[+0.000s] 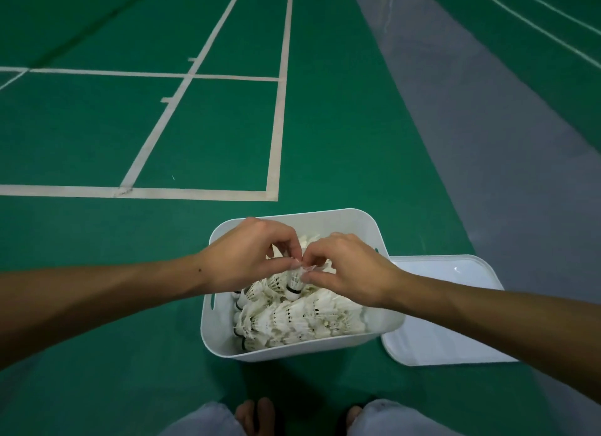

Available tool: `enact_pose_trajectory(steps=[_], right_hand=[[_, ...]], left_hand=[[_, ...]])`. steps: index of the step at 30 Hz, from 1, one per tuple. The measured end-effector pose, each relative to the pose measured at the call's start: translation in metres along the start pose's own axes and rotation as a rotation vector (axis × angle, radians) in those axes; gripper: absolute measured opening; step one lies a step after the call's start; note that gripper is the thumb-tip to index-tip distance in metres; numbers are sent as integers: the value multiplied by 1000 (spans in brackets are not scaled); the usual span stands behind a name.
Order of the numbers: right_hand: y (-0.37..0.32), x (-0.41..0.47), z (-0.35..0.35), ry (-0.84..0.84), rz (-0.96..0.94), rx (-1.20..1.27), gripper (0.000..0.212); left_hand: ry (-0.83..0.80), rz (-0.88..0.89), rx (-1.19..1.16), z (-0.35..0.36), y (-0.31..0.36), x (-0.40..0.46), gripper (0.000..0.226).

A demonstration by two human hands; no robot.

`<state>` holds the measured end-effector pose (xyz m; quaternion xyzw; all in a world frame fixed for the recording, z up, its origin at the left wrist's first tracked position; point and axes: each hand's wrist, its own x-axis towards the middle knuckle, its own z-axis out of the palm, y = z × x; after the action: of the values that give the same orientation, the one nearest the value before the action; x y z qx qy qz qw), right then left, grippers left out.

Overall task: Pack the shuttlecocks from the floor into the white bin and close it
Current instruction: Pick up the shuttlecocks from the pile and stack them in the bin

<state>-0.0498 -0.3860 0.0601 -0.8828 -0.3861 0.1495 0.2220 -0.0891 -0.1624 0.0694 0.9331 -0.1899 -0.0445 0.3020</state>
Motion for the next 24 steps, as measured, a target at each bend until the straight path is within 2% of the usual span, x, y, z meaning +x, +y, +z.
enact_pose_trajectory(steps=[2, 5, 7, 10, 14, 16, 19, 22, 24], right_hand=[[4, -3, -1, 23, 61, 4, 13], [21, -4, -7, 160, 258, -65, 11], [37, -3, -11, 231, 388, -121, 14], [54, 5, -5, 280, 481, -243, 20], [63, 20, 18, 264, 541, -283, 20], [69, 30, 30, 266, 550, -235, 21], [78, 42, 43, 287, 567, -35, 21], [83, 52, 48, 215, 594, 260, 17], [88, 60, 54, 185, 616, 295, 16]], left_hand=[[38, -31, -25, 2, -2, -1, 12], [34, -121, 43, 5, -14, -2, 25], [-61, -220, 130, 7, -26, 1, 41], [-249, -349, 214, 17, -38, 7, 67], [-361, -401, 215, 34, -47, 15, 79], [-371, -399, 230, 41, -51, 17, 80], [-357, -388, 255, 48, -55, 18, 77], [-333, -385, 273, 53, -62, 15, 73], [-317, -393, 284, 54, -64, 14, 70]])
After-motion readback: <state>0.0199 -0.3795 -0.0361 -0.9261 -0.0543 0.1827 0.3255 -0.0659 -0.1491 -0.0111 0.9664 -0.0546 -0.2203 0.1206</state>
